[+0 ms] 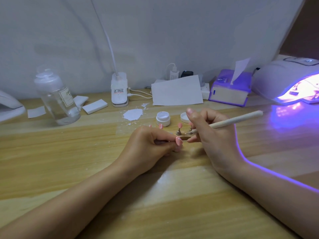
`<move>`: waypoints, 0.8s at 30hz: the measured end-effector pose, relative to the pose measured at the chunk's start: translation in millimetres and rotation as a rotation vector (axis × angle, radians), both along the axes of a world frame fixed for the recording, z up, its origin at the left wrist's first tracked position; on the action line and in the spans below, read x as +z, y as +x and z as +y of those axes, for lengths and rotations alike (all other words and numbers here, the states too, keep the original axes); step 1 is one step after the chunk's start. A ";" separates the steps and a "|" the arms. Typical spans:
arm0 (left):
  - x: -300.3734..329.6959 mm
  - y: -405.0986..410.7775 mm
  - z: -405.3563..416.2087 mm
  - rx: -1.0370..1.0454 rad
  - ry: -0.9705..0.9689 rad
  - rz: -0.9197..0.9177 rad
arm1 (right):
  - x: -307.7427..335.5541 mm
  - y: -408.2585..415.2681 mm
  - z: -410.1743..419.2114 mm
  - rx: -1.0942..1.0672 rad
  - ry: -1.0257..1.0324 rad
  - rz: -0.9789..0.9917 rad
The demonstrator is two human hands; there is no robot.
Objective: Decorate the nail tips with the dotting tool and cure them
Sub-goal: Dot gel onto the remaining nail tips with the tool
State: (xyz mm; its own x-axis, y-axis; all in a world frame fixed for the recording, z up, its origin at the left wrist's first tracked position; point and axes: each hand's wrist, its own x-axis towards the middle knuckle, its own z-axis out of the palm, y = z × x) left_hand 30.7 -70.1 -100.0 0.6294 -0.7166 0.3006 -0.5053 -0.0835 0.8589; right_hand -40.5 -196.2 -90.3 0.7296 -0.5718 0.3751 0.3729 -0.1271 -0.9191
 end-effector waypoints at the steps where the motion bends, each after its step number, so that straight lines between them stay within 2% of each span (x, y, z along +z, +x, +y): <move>1: -0.4 0.2 -0.2 -0.001 -0.005 0.014 | 0.2 -0.6 0.4 -0.009 -0.013 -0.003; 6: -2.1 1.5 0.0 -0.005 -0.017 0.028 | 13.6 -0.5 -5.6 -0.033 -0.050 -0.013; 11: -3.5 2.1 -1.5 0.000 -0.016 0.092 | 38.4 27.2 -22.3 0.032 -0.251 0.136; 16: -3.4 2.6 -0.3 -0.028 -0.017 0.103 | 40.8 74.9 -30.1 0.054 -0.494 0.413; 24: -3.8 4.0 0.2 -0.052 -0.019 0.085 | 24.7 103.9 -25.3 -0.073 -0.737 0.529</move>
State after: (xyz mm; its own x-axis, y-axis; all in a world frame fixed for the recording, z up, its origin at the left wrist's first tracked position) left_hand 34.7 -69.9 -103.8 0.6149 -0.7438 0.2621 -0.4341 -0.0418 0.8999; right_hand 63.4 -221.4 -65.7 0.8818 -0.3714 0.2906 -0.1067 -0.7574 -0.6442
